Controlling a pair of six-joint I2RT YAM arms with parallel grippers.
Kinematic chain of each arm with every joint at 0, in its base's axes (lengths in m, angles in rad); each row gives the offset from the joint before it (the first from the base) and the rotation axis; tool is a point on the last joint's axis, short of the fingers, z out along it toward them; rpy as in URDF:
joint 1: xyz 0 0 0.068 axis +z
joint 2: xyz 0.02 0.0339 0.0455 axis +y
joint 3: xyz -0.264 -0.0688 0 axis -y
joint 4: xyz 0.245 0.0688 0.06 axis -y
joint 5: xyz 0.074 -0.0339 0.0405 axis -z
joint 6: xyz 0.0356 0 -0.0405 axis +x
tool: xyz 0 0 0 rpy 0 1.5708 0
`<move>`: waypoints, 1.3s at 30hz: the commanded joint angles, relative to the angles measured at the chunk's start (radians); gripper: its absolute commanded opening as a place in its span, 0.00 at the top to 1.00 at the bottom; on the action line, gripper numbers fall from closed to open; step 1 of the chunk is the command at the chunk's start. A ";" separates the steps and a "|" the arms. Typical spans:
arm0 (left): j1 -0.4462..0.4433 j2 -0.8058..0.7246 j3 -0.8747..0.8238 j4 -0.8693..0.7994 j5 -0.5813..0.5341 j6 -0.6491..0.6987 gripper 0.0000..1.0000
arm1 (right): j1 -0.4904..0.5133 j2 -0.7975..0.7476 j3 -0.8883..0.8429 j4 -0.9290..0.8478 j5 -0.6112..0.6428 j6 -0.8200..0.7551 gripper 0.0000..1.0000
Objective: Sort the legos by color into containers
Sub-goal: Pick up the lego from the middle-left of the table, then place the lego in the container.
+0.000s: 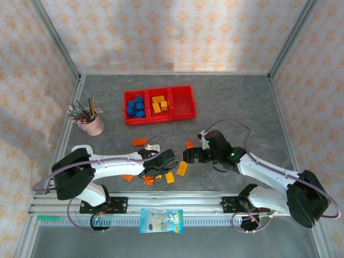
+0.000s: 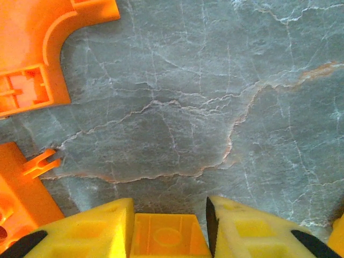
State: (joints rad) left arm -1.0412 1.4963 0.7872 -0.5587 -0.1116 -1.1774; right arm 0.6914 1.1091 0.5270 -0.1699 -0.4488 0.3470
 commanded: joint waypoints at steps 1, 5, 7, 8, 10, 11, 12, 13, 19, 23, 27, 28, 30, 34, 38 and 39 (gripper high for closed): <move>-0.006 -0.035 -0.017 -0.005 -0.018 0.007 0.64 | 0.005 -0.001 0.014 0.011 0.020 0.009 0.00; 0.007 -0.062 -0.002 -0.027 -0.037 0.022 0.64 | 0.005 -0.005 0.032 0.004 0.029 0.008 0.00; 0.021 -0.077 0.021 -0.040 -0.051 0.042 0.64 | 0.005 -0.005 0.048 -0.001 0.034 0.006 0.00; 0.031 -0.084 0.035 -0.050 -0.062 0.054 0.64 | 0.005 -0.005 0.057 -0.002 0.036 0.005 0.00; 0.057 -0.095 0.065 -0.068 -0.080 0.090 0.64 | 0.005 -0.006 0.076 -0.003 0.044 0.005 0.00; 0.077 -0.100 0.083 -0.078 -0.094 0.109 0.64 | 0.005 -0.006 0.085 -0.002 0.048 0.006 0.00; 0.098 -0.103 0.101 -0.082 -0.108 0.136 0.64 | 0.005 -0.005 0.095 0.000 0.050 0.006 0.00; 0.120 -0.103 0.120 -0.085 -0.121 0.162 0.64 | 0.004 -0.005 0.104 0.004 0.052 0.008 0.00; 0.273 -0.037 0.304 -0.072 -0.225 0.366 0.64 | -0.030 0.032 0.181 0.000 0.117 0.041 0.00; 0.385 0.080 0.434 -0.007 -0.206 0.496 0.63 | -0.074 0.067 0.222 0.016 0.118 0.063 0.00; 0.461 0.218 0.589 0.045 -0.220 0.583 0.63 | -0.112 0.096 0.240 0.034 0.131 0.076 0.00; 0.480 0.251 0.620 0.062 -0.203 0.585 0.63 | -0.119 0.103 0.244 0.040 0.130 0.076 0.00; 0.513 0.323 0.685 0.099 -0.175 0.620 0.63 | -0.129 0.116 0.252 0.047 0.128 0.076 0.00; 0.551 0.491 0.838 0.101 -0.146 0.646 0.63 | -0.137 0.141 0.273 0.050 0.129 0.068 0.00; 0.564 0.586 0.927 0.078 -0.145 0.656 0.60 | -0.141 0.157 0.285 0.048 0.131 0.056 0.00; 0.565 0.595 0.932 0.078 -0.140 0.657 0.59 | -0.141 0.160 0.286 0.047 0.131 0.054 0.00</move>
State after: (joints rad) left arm -0.4755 2.0720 1.6764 -0.4622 -0.2623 -0.5571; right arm 0.5591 1.2594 0.7818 -0.1413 -0.3431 0.4103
